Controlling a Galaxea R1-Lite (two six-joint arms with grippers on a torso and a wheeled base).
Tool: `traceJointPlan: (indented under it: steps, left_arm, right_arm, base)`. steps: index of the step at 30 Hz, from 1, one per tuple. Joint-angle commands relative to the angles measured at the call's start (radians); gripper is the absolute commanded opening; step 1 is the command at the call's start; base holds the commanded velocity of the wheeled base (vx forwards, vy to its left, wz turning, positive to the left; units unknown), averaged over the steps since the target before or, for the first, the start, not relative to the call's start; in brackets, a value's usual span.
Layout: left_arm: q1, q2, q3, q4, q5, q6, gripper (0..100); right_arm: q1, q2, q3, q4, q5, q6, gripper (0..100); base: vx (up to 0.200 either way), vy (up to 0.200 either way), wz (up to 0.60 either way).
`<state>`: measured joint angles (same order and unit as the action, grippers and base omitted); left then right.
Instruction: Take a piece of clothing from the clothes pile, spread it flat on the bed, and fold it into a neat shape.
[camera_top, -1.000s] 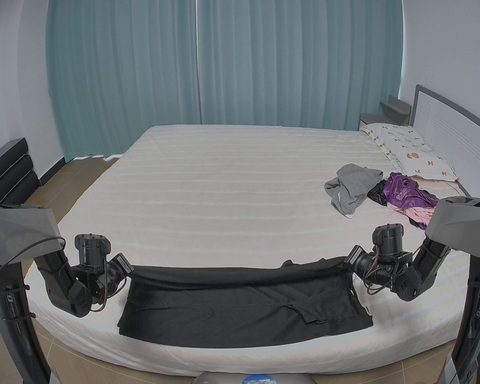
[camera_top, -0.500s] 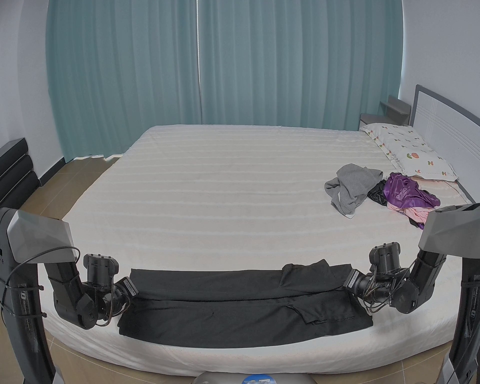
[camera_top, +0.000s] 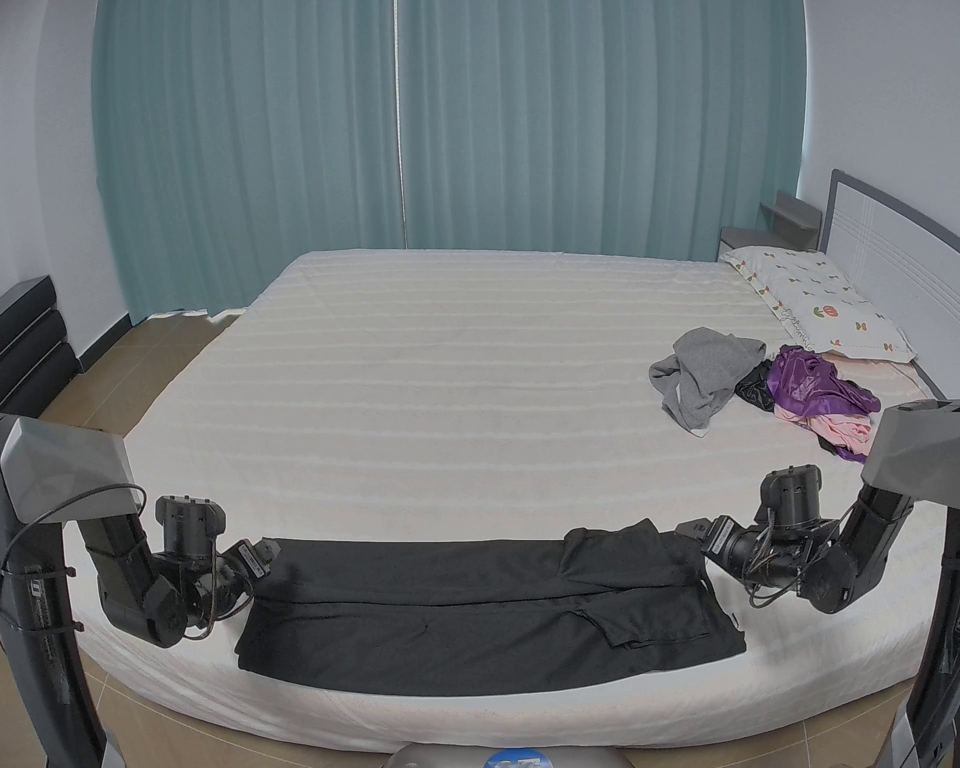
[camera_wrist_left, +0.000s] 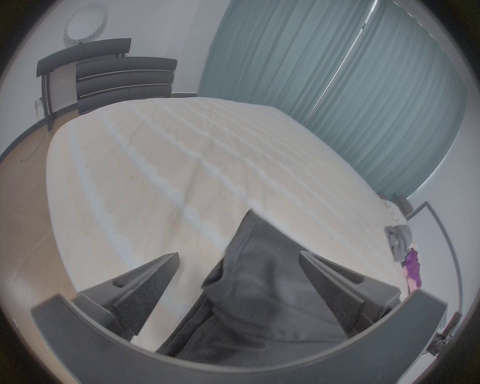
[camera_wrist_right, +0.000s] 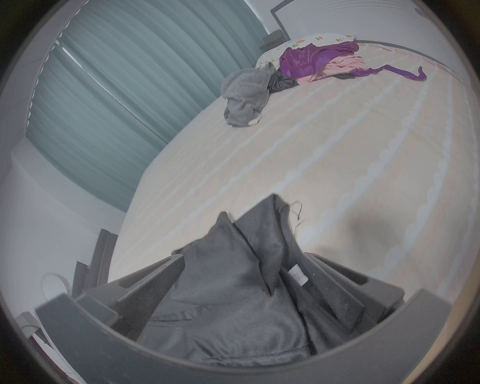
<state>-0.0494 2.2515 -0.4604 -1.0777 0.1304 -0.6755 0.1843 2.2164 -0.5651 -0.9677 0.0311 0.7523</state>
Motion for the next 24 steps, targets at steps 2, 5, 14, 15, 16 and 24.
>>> traceJointPlan:
  steps: [2, 5, 14, 15, 16, 24]
  left_arm:
    - [0.043, -0.026, -0.124, 0.099, -0.086, -0.006, 100]
    - [0.039, 0.025, -0.202, 0.206, -0.101, -0.006, 100]
    - [0.023, 0.154, -0.383, 0.269, -0.068, 0.007, 100]
    - [0.023, 0.155, -0.386, 0.274, -0.066, 0.007, 100]
    - [0.023, 0.16, -0.399, 0.285, -0.064, 0.005, 0]
    - [0.031, 0.165, -0.402, 0.277, -0.046, 0.004, 0]
  right_arm:
    - [-0.077, -0.017, -0.004, 0.001, 0.102, 0.009, 100]
    - [-0.088, 0.051, -0.021, -0.009, 0.174, 0.056, 100]
    - [-0.086, 0.08, -0.027, -0.011, 0.178, 0.065, 100]
    - [-0.088, 0.078, -0.027, -0.013, 0.178, 0.067, 100]
    - [-0.088, 0.078, -0.024, -0.013, 0.179, 0.067, 100]
    - [-0.083, 0.082, -0.022, -0.014, 0.178, 0.068, 100]
  base:
    - [0.0, 0.0, 0.0]
    - [0.0, 0.0, 0.0]
    - [0.0, 0.0, 0.0]
    - [0.0, 0.0, 0.0]
    - [0.0, 0.0, 0.0]
    - [0.0, 0.0, 0.0]
